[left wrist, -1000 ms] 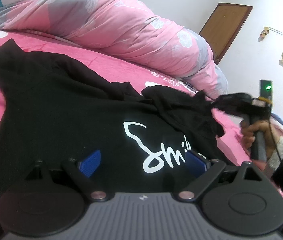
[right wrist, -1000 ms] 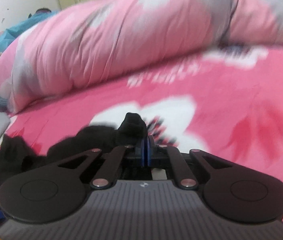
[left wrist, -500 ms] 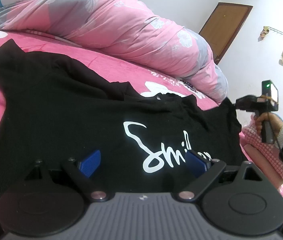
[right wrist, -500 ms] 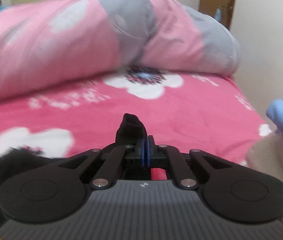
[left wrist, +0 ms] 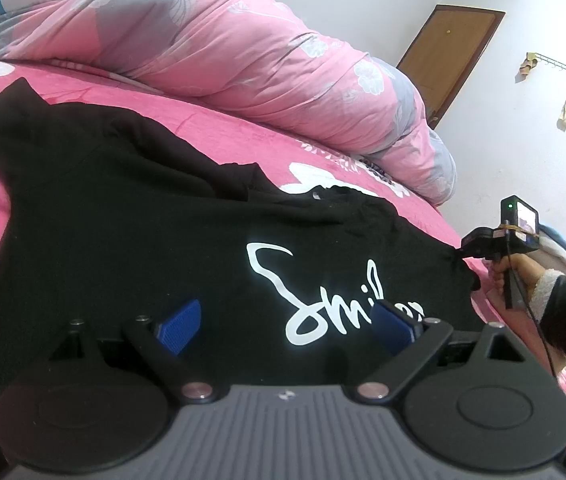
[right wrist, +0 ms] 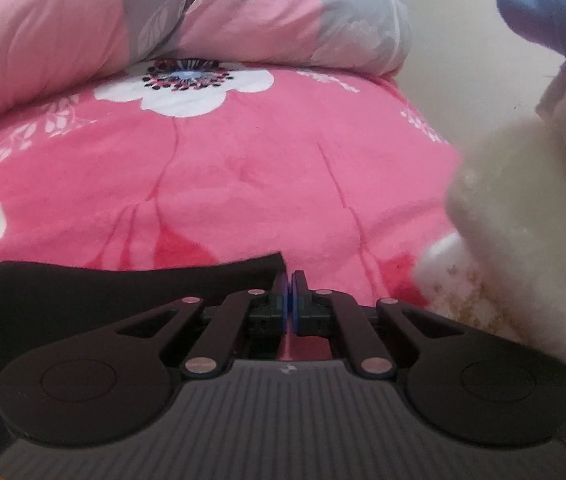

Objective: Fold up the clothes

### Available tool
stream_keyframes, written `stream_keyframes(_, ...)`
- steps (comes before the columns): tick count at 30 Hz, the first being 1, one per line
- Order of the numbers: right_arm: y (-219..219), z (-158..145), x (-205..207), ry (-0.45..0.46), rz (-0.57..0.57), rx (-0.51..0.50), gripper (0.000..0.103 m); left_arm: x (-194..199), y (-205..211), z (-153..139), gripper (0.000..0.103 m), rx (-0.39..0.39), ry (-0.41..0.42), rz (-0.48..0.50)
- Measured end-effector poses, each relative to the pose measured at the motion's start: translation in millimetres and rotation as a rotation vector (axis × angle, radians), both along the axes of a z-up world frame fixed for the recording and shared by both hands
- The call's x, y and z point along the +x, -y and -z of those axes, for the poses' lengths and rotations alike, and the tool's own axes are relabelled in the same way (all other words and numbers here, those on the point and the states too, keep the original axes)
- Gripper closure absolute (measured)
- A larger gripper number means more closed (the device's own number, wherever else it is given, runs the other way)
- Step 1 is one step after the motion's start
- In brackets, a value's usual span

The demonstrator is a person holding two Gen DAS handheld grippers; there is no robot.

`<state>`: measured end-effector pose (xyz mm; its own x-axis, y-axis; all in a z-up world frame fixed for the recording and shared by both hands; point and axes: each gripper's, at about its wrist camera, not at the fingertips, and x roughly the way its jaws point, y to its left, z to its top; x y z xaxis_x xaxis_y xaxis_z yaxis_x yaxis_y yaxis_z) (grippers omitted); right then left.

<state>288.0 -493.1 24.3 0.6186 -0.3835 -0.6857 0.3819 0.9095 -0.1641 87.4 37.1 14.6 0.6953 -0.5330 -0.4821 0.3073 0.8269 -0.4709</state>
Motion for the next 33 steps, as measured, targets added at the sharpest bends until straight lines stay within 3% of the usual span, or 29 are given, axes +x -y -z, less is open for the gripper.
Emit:
stream_keyframes(4, -10, -22, -19, 0.032, -0.029, -0.042, 0.097, 0, 0, 0, 0.009, 0.002, -0.001, 0.000)
stream_keyframes(8, -26, -61, -66, 0.093, -0.116, -0.067, 0.078, 1, 1, -1, 0.009, 0.006, -0.002, 0.001)
stream_keyframes(15, -38, -98, -198, 0.076, -0.236, 0.100, 0.077, 2, 1, -1, 0.008, 0.016, -0.005, 0.004)
stream_keyframes(22, -54, -58, -300, 0.012, -0.364, 0.486, 0.073, 1, 4, -1, 0.008, 0.031, 0.001, 0.004)
stream_keyframes(24, -62, -45, -326, 0.006, -0.395, 0.543, 0.073, 1, 4, 0, 0.008, 0.027, 0.002, 0.005)
stream_keyframes(28, -68, -33, -379, 0.014, -0.433, 0.574, 0.072, 1, 4, 1, 0.008, 0.024, 0.004, 0.007)
stream_keyframes(33, -60, -23, -409, -0.001, -0.451, 0.569, 0.069, 1, 4, 1, 0.008, 0.026, 0.005, 0.009)
